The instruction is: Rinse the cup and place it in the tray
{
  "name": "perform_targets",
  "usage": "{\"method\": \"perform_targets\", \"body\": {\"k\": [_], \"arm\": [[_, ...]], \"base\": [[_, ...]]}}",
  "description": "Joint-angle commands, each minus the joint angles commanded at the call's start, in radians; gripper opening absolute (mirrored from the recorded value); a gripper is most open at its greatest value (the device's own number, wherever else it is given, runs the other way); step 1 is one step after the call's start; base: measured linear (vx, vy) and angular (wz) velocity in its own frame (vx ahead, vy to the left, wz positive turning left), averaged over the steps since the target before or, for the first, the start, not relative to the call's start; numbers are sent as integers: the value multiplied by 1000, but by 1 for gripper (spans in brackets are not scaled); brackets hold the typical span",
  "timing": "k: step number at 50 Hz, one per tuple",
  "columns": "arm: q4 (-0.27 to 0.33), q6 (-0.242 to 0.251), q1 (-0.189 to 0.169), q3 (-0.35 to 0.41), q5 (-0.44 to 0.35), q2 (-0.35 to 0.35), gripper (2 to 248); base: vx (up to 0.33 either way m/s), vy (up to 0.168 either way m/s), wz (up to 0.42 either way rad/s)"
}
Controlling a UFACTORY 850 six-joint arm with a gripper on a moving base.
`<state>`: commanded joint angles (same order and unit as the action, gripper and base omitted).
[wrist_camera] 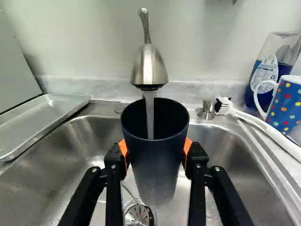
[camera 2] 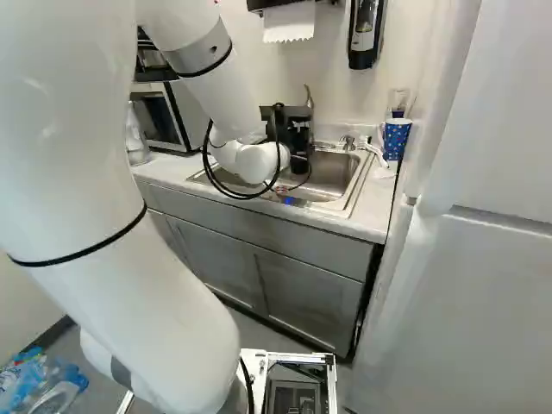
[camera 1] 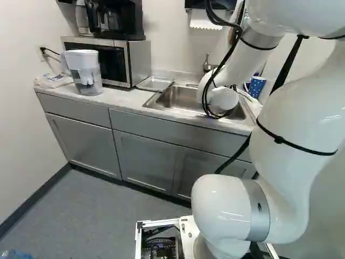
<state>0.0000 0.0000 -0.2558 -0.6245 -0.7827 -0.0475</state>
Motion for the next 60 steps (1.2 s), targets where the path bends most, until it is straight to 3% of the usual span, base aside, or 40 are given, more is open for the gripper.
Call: {"method": "perform_targets", "body": {"k": [60], "arm": [[0, 0, 0, 0, 0, 0, 125]], "base": [[0, 0, 0]]}}
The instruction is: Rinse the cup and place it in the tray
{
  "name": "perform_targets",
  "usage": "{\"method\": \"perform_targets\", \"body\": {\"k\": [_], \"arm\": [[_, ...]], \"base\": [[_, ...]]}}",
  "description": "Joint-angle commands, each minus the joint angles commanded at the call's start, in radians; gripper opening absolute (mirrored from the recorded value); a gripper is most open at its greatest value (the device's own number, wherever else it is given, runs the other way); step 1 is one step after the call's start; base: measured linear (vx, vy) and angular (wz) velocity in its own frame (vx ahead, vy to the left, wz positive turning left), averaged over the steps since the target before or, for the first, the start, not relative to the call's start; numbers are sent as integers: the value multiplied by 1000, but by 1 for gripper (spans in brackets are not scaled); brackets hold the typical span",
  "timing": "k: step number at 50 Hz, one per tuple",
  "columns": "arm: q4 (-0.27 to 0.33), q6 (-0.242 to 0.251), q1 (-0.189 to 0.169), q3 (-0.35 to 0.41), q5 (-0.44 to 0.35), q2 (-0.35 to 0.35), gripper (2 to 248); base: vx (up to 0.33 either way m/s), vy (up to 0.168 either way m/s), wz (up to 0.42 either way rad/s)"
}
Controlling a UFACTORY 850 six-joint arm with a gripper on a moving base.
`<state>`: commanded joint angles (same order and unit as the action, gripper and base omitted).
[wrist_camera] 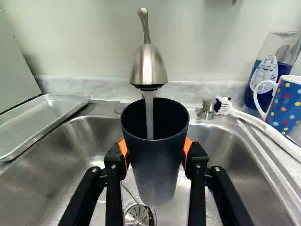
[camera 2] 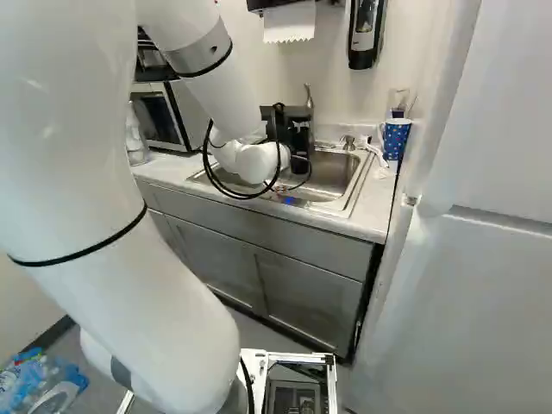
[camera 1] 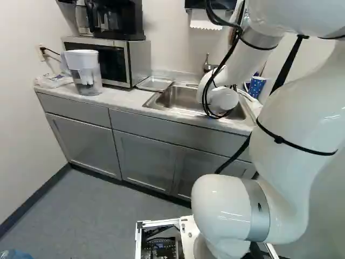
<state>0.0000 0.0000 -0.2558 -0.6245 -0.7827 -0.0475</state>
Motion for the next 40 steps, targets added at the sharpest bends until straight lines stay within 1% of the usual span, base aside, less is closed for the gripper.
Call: {"method": "perform_targets", "body": {"k": [40], "arm": [[0, 0, 0, 0, 0, 0, 125]], "base": [[0, 0, 0]]}}
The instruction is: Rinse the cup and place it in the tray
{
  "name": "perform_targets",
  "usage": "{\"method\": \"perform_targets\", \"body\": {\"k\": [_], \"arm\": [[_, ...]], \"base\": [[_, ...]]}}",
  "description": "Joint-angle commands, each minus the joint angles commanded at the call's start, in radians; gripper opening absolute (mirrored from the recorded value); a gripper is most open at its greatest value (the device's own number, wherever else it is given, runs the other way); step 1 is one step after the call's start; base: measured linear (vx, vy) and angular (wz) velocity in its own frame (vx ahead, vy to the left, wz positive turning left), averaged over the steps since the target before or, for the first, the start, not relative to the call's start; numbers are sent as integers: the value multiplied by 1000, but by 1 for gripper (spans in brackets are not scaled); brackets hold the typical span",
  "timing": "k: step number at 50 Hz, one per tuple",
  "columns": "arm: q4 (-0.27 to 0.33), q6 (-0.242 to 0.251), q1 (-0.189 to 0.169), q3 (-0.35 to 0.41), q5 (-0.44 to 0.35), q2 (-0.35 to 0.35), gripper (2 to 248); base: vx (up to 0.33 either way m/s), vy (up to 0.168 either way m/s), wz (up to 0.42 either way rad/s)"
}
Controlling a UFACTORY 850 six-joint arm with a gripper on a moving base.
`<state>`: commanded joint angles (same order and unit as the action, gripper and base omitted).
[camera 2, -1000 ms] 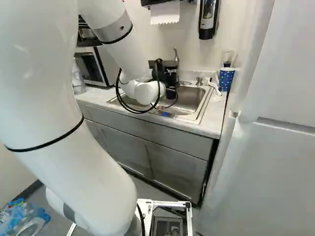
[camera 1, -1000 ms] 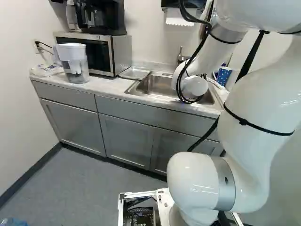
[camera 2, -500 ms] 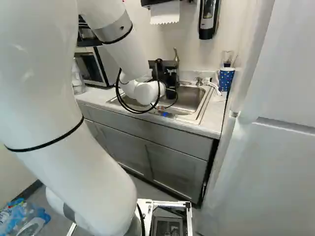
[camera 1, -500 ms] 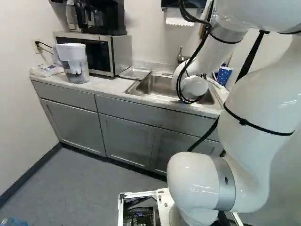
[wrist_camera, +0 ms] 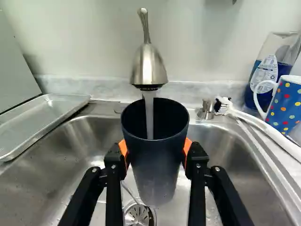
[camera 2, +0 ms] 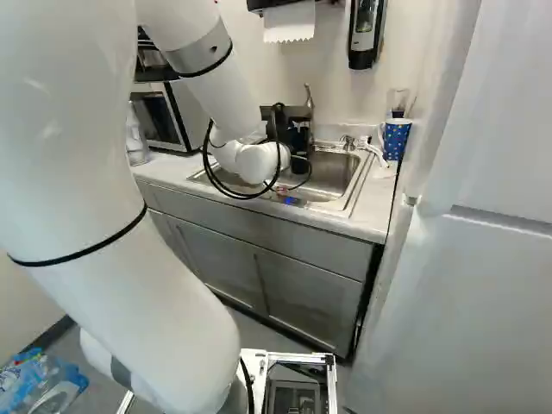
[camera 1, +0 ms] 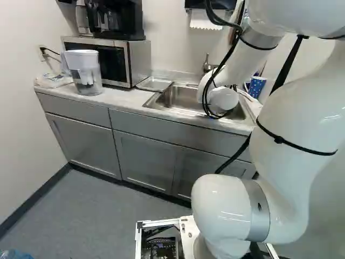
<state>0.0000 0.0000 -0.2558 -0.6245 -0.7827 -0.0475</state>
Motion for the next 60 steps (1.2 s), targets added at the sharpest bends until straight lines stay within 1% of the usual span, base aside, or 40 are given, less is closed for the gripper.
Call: {"method": "perform_targets", "body": {"k": [60], "arm": [[0, 0, 0, 0, 0, 0, 125]], "base": [[0, 0, 0]]}}
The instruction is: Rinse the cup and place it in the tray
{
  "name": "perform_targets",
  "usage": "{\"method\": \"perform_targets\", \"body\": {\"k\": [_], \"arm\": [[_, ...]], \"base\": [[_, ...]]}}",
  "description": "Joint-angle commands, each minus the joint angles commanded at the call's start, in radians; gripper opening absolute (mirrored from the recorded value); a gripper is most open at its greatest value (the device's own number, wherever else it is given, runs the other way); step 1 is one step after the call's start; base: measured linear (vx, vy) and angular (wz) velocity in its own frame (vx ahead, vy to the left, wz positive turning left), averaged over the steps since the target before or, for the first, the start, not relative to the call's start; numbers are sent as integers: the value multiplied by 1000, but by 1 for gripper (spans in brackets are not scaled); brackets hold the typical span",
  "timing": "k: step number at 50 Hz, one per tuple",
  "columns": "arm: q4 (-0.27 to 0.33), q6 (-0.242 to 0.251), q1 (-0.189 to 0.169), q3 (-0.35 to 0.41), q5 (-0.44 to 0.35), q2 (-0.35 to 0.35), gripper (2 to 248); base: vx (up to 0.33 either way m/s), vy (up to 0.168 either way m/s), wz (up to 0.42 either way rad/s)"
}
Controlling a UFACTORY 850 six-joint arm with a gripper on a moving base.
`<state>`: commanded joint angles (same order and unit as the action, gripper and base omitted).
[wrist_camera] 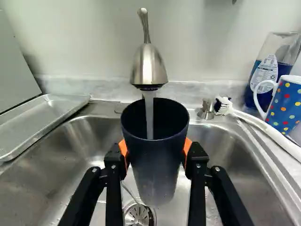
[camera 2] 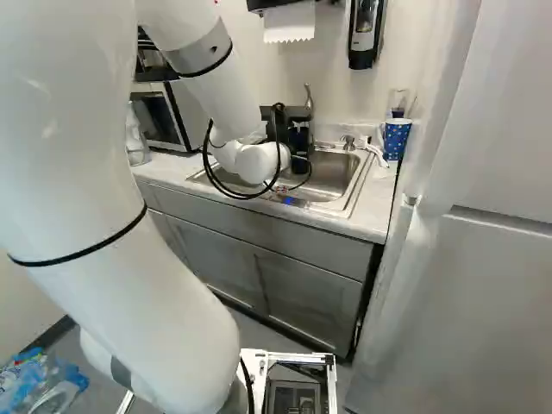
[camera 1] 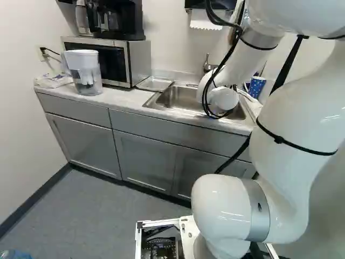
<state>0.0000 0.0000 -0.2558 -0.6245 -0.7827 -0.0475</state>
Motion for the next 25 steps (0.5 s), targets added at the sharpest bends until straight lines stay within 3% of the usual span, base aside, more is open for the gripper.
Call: {"method": "perform_targets", "body": {"k": [25], "arm": [[0, 0, 0, 0, 0, 0, 125]], "base": [[0, 0, 0]]}}
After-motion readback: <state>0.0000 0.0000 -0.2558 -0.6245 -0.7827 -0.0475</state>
